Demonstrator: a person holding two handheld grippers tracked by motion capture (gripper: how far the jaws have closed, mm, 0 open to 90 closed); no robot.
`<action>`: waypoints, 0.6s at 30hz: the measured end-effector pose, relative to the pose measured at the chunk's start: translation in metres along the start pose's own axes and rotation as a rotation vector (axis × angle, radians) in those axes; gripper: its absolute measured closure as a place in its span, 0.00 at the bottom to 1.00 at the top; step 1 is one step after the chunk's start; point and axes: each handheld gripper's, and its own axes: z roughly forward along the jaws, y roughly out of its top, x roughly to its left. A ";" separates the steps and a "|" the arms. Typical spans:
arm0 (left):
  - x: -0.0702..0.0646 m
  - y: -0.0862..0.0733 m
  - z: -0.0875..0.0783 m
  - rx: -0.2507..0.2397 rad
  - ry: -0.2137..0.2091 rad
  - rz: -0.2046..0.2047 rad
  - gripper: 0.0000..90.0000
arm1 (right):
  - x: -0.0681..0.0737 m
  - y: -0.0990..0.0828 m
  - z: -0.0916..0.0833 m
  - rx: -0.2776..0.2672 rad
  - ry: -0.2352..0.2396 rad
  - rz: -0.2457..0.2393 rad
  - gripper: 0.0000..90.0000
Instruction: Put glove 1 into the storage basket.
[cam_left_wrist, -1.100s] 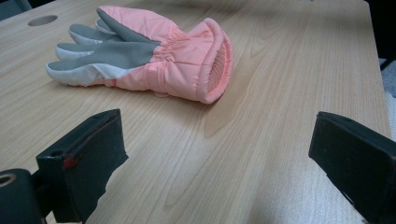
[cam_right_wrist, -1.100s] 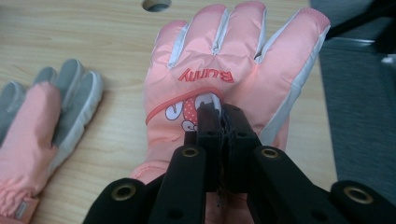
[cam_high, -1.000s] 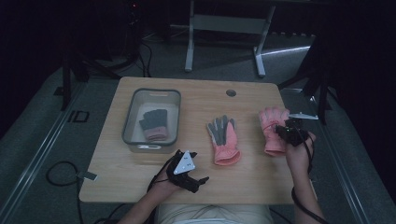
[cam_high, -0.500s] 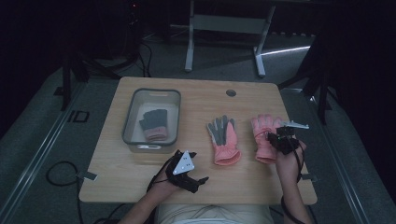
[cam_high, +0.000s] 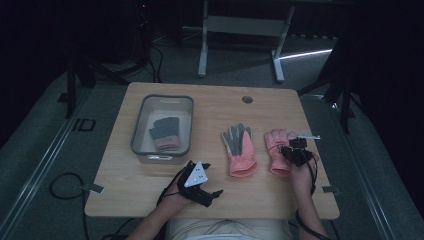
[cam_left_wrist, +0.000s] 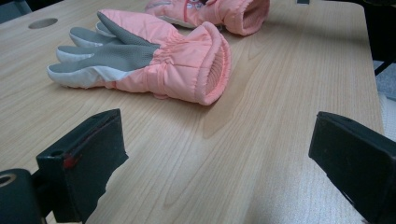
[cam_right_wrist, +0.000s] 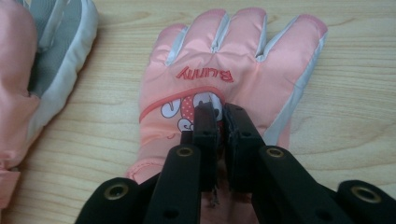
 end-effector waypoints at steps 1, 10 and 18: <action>0.000 0.000 0.000 0.002 -0.001 -0.001 0.04 | -0.001 0.000 0.001 0.005 0.007 0.001 0.92; 0.001 0.000 -0.002 -0.007 0.000 -0.010 0.04 | -0.012 0.010 -0.013 -0.025 0.057 -0.131 0.74; 0.000 0.000 0.000 0.004 -0.004 -0.005 0.04 | -0.023 0.021 -0.018 0.000 0.143 -0.256 0.70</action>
